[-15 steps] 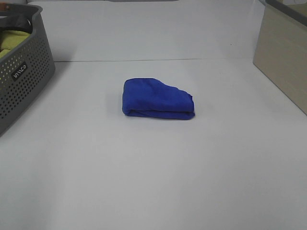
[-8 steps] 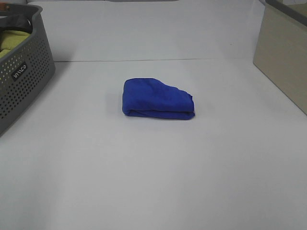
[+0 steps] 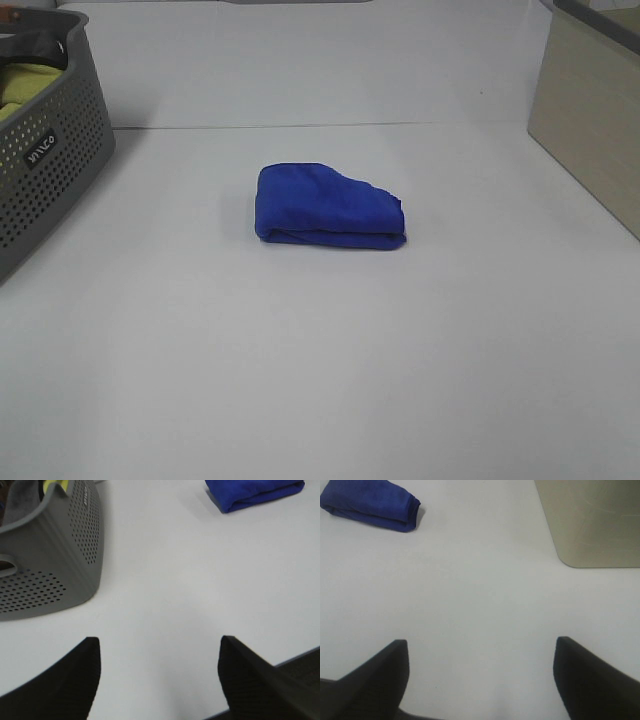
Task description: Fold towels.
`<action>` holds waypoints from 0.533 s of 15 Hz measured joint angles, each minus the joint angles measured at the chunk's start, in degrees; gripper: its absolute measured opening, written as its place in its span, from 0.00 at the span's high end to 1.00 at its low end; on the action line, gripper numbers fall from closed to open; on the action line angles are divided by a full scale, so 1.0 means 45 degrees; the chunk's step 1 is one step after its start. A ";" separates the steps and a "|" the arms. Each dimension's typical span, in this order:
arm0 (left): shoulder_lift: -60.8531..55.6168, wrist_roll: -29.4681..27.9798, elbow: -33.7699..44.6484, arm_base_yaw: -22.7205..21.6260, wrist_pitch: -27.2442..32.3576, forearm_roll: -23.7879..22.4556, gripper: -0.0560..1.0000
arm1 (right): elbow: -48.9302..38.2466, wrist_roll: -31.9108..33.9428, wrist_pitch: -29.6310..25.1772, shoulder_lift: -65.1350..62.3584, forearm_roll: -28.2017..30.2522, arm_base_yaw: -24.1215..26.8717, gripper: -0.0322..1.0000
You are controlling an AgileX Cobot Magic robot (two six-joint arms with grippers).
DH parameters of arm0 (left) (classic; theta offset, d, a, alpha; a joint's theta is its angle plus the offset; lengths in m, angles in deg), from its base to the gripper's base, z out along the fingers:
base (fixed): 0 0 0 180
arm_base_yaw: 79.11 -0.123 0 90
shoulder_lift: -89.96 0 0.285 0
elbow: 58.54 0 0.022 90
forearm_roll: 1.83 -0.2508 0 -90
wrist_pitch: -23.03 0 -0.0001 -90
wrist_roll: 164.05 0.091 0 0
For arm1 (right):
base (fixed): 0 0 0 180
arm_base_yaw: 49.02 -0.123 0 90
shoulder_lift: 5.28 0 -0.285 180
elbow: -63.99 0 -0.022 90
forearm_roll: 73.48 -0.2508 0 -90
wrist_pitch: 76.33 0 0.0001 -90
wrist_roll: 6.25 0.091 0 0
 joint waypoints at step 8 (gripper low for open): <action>-0.1426 0.0000 0.0000 -0.0013 0.0025 0.0013 0.34 | -0.0025 0.0000 0.0013 -0.0828 -0.0038 0.0000 0.24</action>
